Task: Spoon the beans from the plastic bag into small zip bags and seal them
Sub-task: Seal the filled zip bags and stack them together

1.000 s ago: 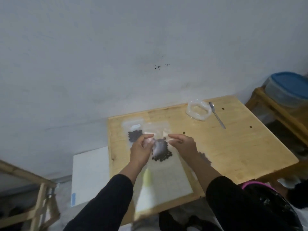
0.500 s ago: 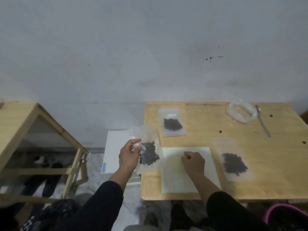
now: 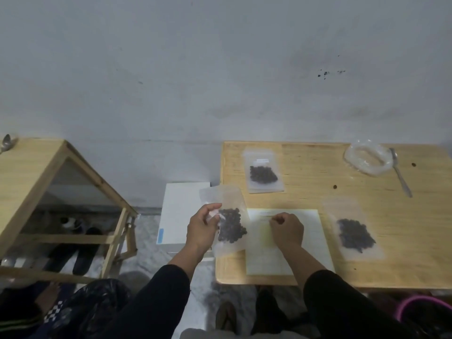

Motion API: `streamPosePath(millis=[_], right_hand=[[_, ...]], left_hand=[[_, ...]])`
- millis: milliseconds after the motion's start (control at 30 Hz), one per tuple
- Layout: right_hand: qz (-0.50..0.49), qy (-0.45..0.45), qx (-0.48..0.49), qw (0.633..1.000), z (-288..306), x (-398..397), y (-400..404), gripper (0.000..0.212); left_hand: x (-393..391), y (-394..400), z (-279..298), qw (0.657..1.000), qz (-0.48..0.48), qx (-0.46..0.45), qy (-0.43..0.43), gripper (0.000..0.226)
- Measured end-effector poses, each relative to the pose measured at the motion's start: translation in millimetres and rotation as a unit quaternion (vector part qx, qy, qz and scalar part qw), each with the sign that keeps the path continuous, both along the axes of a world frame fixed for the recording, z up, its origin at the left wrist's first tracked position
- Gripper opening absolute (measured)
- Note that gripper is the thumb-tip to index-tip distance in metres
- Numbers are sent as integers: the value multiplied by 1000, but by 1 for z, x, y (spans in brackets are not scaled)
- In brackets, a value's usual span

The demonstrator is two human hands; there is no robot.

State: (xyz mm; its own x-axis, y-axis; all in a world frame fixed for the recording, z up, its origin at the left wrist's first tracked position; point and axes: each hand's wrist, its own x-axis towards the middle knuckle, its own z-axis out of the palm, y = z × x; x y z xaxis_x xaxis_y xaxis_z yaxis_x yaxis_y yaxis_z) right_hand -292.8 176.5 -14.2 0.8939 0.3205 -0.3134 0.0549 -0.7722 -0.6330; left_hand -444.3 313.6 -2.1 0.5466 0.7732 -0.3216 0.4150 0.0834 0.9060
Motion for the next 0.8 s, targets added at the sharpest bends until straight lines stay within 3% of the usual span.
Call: streamPosePath(millis=[200, 500, 800], right_hand=[[-3, 27, 41, 999, 9, -2, -1, 7], [97, -61, 212, 971, 67, 1, 23, 5], [132, -90, 170, 972, 92, 2, 37, 3]], left_hand=[[4, 1, 6, 1000, -20, -8, 5, 34], [29, -2, 33, 998, -47, 11, -39, 31], [47, -5, 52, 995, -57, 24, -73, 31]])
